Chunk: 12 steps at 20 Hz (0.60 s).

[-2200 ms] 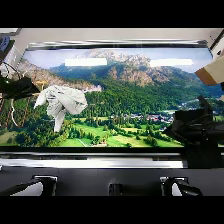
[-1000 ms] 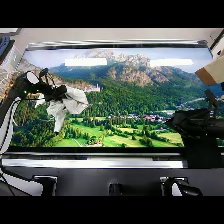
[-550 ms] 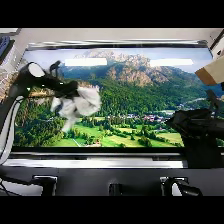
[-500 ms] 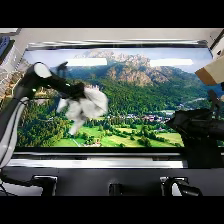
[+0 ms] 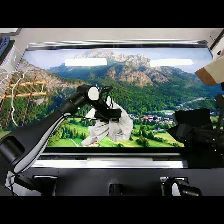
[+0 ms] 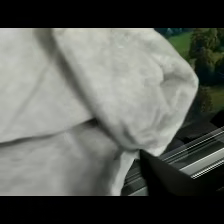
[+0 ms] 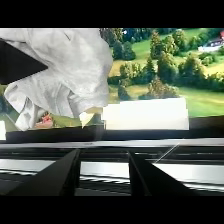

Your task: Fold the clothes and pants, and hang the long-sleeved shirts on hangers.

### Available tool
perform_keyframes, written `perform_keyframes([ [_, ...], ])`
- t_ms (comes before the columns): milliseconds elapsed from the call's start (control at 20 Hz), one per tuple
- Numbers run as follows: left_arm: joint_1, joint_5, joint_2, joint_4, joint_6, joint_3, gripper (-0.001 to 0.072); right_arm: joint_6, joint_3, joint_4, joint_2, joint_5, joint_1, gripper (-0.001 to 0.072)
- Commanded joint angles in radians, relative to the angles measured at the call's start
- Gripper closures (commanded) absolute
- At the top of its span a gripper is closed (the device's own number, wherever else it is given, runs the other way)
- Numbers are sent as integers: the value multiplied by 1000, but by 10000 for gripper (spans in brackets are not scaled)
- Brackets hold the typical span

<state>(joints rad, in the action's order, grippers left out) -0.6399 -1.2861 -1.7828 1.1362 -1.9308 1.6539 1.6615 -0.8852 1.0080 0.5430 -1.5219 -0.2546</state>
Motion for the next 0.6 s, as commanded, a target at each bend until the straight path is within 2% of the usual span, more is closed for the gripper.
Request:
perform_keyframes([
  [0, 39, -69, 7, 14, -23, 26, 156, 32, 0, -30, -14, 34, 0, 344],
  [100, 128, -151, 68, 20, 29, 51, 169, 75, -5, -71, -10, 144, -1, 264],
  [200, 236, -225, 153, 22, 48, 52, 187, 224, -48, -117, 47, 273, -15, 264],
  [250, 288, -259, 195, 29, 55, 52, 186, 250, -77, -167, 100, 312, -45, 264],
  [350, 389, -320, 281, 66, 89, 52, 186, 167, -106, -299, 249, 298, -130, 250],
  [450, 467, -369, 351, 122, 119, 51, 186, -13, -105, -365, 424, 169, -169, 116],
  [550, 527, -391, 410, 164, 140, 37, 186, -195, -77, -366, 576, 37, -137, 101],
])
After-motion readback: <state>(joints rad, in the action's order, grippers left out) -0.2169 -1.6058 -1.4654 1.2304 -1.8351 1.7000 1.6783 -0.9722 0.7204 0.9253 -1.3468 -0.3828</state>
